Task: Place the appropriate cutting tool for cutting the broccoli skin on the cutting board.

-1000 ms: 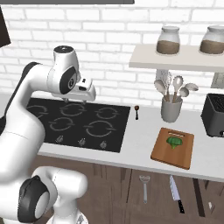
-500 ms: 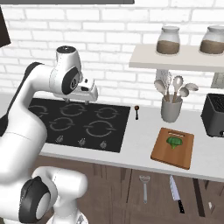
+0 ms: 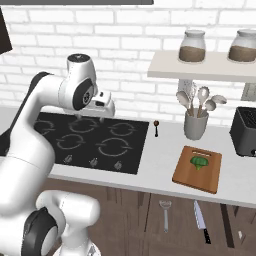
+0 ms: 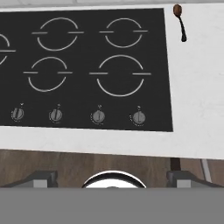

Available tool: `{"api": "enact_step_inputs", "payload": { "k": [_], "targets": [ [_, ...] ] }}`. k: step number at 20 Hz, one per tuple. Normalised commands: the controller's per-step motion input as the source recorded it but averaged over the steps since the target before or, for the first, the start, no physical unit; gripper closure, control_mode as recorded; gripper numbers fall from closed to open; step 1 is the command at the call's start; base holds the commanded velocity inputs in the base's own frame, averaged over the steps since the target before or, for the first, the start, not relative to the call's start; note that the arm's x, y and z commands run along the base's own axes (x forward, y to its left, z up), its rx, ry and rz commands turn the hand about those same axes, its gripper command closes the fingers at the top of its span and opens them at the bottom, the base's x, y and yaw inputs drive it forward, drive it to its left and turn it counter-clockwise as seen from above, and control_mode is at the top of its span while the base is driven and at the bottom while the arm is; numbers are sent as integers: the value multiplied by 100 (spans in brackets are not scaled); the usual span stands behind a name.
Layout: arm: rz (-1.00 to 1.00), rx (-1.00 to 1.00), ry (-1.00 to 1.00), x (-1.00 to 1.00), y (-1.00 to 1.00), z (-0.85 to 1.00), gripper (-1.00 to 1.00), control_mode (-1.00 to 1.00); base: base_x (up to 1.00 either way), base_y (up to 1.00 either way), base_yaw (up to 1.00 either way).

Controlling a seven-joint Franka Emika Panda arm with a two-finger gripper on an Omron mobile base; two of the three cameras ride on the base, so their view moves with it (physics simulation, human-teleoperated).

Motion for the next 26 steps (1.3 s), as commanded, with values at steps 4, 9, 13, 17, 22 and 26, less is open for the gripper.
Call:
{"api": "enact_step_inputs", "payload": {
  "k": [4,9,13,17,22,26],
  "targets": [
    [0,0,0,-48,-11,-14,-100,-100,0,0,0],
    [0,0,0,-63,-7,-21,-100,-100,0,0,0],
    [0,-2,0,-66,-6,-29,-100,-100,0,0,0],
    [0,-4,0,-65,-3,-34,-100,-100,0,0,0],
    [0,-2,0,-29,0,-14,-100,-100,0,0,0],
    [0,0,0,0,0,0,-100,-100,0,0,0]
  ]
}}
